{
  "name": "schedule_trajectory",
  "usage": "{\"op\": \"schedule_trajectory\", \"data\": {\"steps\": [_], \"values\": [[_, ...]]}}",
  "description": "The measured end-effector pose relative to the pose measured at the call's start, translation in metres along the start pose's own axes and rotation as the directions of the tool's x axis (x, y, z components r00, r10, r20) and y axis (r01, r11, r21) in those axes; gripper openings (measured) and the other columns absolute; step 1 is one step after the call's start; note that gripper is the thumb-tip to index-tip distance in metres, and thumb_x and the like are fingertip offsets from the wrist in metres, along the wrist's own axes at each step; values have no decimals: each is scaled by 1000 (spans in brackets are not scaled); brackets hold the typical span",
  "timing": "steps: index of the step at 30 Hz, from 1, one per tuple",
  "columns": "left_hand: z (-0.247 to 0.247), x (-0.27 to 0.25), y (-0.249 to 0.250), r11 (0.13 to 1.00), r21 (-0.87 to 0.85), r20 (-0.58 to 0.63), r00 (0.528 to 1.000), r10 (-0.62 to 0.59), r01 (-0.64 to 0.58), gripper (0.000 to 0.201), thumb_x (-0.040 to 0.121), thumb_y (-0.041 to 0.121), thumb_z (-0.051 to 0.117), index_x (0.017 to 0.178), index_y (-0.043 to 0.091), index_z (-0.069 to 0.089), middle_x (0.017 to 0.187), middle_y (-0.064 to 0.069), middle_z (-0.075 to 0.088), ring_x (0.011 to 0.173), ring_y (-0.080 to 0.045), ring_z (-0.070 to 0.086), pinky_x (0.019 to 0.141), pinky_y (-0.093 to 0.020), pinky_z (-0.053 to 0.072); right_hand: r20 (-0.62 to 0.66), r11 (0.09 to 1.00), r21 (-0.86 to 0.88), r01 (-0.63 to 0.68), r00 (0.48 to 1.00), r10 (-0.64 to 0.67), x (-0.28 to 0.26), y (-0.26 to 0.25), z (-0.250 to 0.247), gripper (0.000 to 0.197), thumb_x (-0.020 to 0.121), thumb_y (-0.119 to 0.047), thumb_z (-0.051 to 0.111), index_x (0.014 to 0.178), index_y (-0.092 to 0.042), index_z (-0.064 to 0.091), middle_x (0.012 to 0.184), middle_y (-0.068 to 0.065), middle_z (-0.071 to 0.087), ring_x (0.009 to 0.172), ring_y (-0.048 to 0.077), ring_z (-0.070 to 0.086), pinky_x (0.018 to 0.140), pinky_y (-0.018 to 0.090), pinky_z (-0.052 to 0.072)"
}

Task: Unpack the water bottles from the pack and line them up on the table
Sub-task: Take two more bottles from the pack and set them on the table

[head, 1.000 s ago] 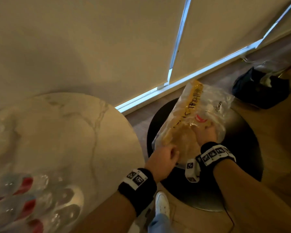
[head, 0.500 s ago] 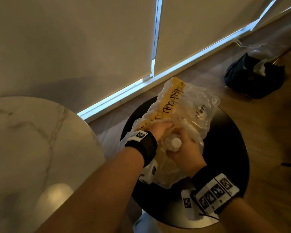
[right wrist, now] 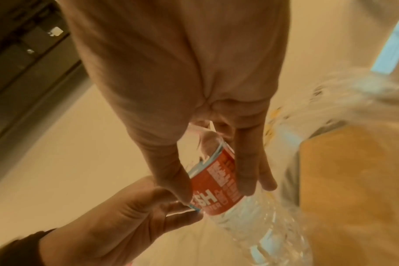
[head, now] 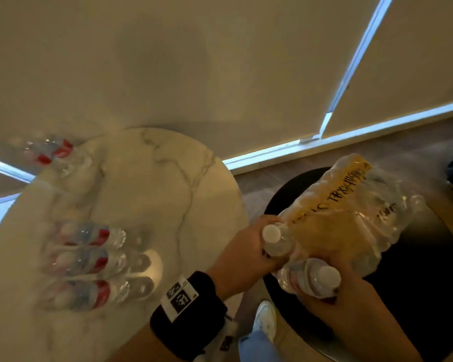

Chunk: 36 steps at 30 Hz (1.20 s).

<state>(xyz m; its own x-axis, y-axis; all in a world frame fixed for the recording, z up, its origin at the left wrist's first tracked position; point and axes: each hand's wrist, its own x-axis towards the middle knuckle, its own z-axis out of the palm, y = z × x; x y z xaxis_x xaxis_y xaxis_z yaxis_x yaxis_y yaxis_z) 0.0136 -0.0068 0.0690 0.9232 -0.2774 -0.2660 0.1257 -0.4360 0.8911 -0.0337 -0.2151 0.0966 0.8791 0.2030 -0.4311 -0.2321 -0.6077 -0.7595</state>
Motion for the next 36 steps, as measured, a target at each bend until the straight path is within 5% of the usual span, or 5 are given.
{"op": "schedule_trajectory", "data": {"steps": [6, 14, 24, 30, 36], "values": [[-57, -102, -49, 978, 7, -389, 901, -190, 209, 55, 79, 30, 82, 125, 29, 52, 110, 12, 66, 101, -2, 63, 88, -35, 57, 78, 968, -62, 242, 968, -237, 21, -59, 81, 42, 78, -37, 80, 112, -28, 57, 92, -24, 58, 86, -22, 54, 74, -3, 40], [-91, -167, -109, 908, -101, -588, 712, -384, 406, 52, 78, 27, 82, 121, 24, 53, 113, 4, 65, 104, -16, 64, 89, -35, 54, 197, 957, -92, 274, 947, -252, 60, -94, 191, 52, 74, -34, 79, 114, -28, 46, 99, -4, 63, 92, 21, 63, 80, 36, 52], [-163, -213, -112, 914, -51, -504, 780, -371, 402, 110, 66, 49, 89, 154, 34, 25, 145, 17, 45, 136, -9, 44, 118, -40, 39, 221, 948, -243, 207, 963, -154, 50, -171, 218, 110, 53, -60, 86, 143, -28, 32, 139, 3, 50, 122, 25, 54, 96, 37, 47], [-305, -275, -97, 967, 60, -607, 779, -161, 247, 43, 87, 40, 74, 128, 30, 63, 124, 13, 66, 109, -4, 63, 98, -29, 54, 65, 942, -203, 268, 963, -261, 55, -273, 229, 58, 71, -61, 72, 119, -32, 57, 109, -12, 65, 99, 9, 62, 79, 24, 49], [-368, -242, -129, 891, 338, -557, 827, -72, 305, 29, 97, 27, 65, 126, 27, 67, 118, 2, 70, 108, -17, 65, 95, -34, 52, 387, 685, -546, 482, 871, -304, 89, -323, 239, 42, 83, -59, 62, 115, -32, 59, 98, -12, 65, 84, 9, 62, 77, 31, 51]]}}
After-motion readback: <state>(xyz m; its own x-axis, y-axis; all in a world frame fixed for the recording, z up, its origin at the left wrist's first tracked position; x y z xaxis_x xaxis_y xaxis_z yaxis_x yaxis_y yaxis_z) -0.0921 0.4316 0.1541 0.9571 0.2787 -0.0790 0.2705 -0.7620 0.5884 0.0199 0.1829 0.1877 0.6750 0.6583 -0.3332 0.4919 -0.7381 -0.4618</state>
